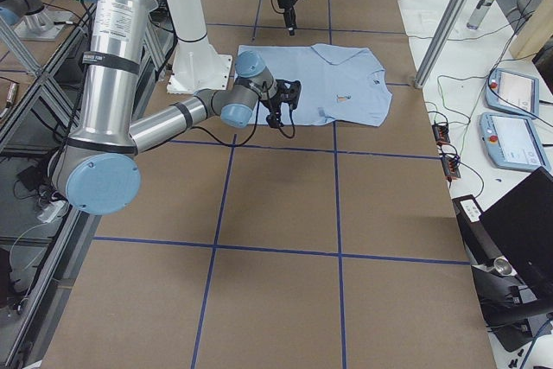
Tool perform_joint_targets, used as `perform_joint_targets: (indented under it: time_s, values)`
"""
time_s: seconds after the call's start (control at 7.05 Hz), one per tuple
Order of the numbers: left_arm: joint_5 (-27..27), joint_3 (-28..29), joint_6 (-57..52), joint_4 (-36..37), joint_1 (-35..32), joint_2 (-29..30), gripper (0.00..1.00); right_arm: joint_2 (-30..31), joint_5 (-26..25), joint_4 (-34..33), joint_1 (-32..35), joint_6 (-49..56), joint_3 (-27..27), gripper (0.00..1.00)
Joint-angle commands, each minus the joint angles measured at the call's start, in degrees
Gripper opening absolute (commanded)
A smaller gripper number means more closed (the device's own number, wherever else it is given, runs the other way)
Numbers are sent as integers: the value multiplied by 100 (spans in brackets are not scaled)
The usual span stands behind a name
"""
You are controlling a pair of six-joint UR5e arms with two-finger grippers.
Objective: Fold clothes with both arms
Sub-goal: 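Move both grippers down to the hem corners nearest the robot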
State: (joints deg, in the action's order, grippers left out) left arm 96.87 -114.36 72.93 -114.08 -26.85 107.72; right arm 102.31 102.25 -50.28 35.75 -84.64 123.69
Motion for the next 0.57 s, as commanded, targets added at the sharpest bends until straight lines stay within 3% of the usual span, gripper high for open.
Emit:
perform_joint_targets:
  time_s: [0.0, 0.14, 0.28, 0.43]
  values:
    - [-440, -489, 647, -18, 564, -487, 100, -17, -915, -1272, -1136, -1076, 765, 89]
    - [-537, -682, 1053, -9, 872, -671, 100, -244, -1491, -1735, -1749, -1777, 831, 84]
    - [-799, -850, 1631, -1, 1292, -838, 88, -290, -2045, -1739, -2225, -1984, 815, 83]
    - [-1063, -877, 2472, -1, 1793, -953, 67, -299, -2129, -1740, -2509, -2578, 815, 76]
